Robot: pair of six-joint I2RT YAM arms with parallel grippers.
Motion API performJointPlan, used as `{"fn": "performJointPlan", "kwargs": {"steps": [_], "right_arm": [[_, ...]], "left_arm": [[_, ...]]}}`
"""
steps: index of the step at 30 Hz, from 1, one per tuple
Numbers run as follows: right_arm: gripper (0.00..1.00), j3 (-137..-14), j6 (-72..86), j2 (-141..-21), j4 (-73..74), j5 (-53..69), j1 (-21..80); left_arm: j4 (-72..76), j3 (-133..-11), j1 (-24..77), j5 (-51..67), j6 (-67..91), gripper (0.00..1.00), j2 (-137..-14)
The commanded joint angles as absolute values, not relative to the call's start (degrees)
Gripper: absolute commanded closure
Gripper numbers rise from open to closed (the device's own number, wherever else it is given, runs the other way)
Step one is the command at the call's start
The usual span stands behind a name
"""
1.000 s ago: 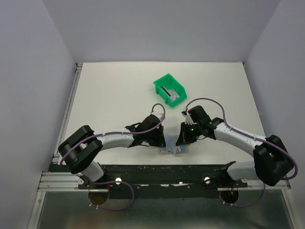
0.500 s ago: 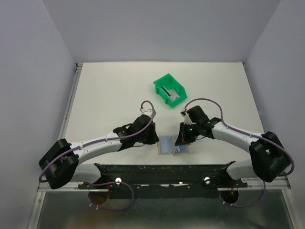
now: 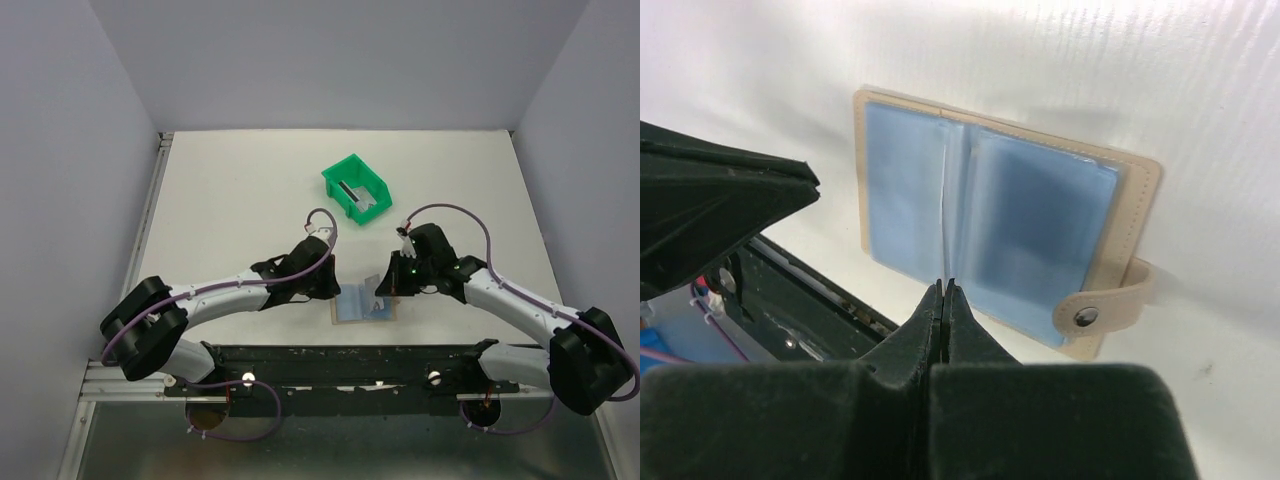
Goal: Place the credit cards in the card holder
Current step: Insert the credit card into the card holder.
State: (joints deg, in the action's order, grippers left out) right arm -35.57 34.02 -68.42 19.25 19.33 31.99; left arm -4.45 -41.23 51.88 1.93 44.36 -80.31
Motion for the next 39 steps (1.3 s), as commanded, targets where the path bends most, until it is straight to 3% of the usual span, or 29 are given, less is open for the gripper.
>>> {"fn": "performJointPlan", "kwargs": {"steps": [1, 10, 39], "right_arm": [[1.00, -33.75, 33.31, -66.80, 17.58, 18.98, 30.50], [1.00, -30.59, 32.96, -63.90, 12.40, 22.75, 29.97], [1.00, -30.76, 36.47, -73.91, 8.97, 31.37, 26.37]], "left_arm": [[-3.25, -39.46, 51.94, 2.72, 44.65, 1.00, -80.16], [-2.20, -37.79, 51.50, 2.72, 45.70, 1.00, -80.15], [-0.26, -35.86, 51.06, 3.60, 46.14, 1.00, -83.41]]}}
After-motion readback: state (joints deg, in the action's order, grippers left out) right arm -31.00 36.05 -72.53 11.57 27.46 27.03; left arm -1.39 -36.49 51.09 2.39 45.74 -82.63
